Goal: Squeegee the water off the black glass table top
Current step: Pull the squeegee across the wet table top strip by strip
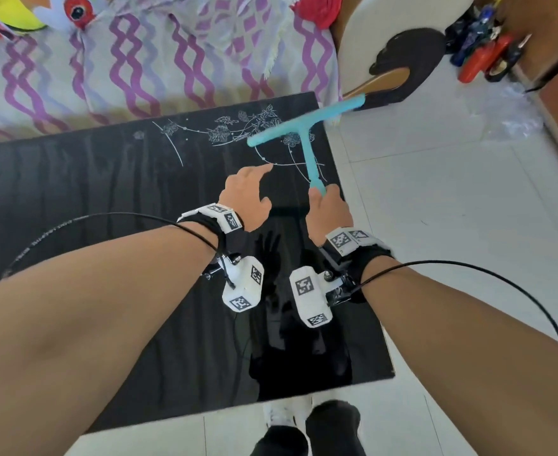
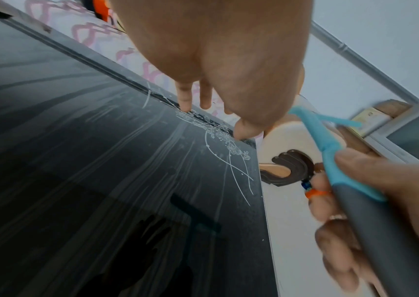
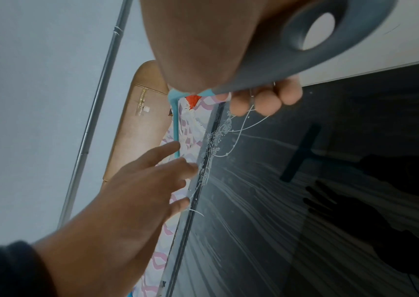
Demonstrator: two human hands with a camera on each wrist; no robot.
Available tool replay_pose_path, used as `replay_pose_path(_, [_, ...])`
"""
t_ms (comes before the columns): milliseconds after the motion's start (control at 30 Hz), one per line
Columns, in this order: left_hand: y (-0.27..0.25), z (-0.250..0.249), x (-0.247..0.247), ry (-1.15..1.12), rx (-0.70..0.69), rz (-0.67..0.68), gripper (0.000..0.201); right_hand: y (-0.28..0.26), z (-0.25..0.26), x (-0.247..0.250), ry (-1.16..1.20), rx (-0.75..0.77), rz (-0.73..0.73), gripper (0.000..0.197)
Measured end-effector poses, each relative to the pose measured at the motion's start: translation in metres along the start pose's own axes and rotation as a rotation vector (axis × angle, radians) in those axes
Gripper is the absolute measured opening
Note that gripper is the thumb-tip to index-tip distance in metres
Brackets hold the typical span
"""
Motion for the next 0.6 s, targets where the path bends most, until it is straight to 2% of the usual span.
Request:
replay_pose_path(133, [0.061,0.019,-0.024,0.025,-0.02,0.008,0.061,0.067,-0.01,-0.027,0.07,0.047,-0.053,0.032])
replay_pose_path(300, [0.128,0.05,-0.062,-0.001,0.026,-0.057,0.052,0.129,-0.034,-0.07,0.167,0.075,-0.085,0.03])
replay_pose_path(467, [0.179,0.068,-0.086,0.046,0.01,-0.104,0.053,0.175,-0.046,-0.092,0.221,0.152,-0.097,0.043])
replay_pose_path(533, [0.202,0.07,-0.09,0.095,0.003,-0.116,0.059,0.194,-0.046,-0.092,0.235,0.205,-0.112,0.049])
replay_pose_path(600, [0.219,0.067,-0.087,0.144,0.06,-0.065,0.077,0.208,-0.043,-0.088,0.238,0.252,-0.101,0.058])
Point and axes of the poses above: each hand's wrist, its own y-axis towards the middle knuckle, its own x-axis out of the back of the hand, z = x × y, the point moved 3 cm from there along y, towards the middle knuckle, and after that the axes turned 6 degrees about -y, right-handed, at the moved point
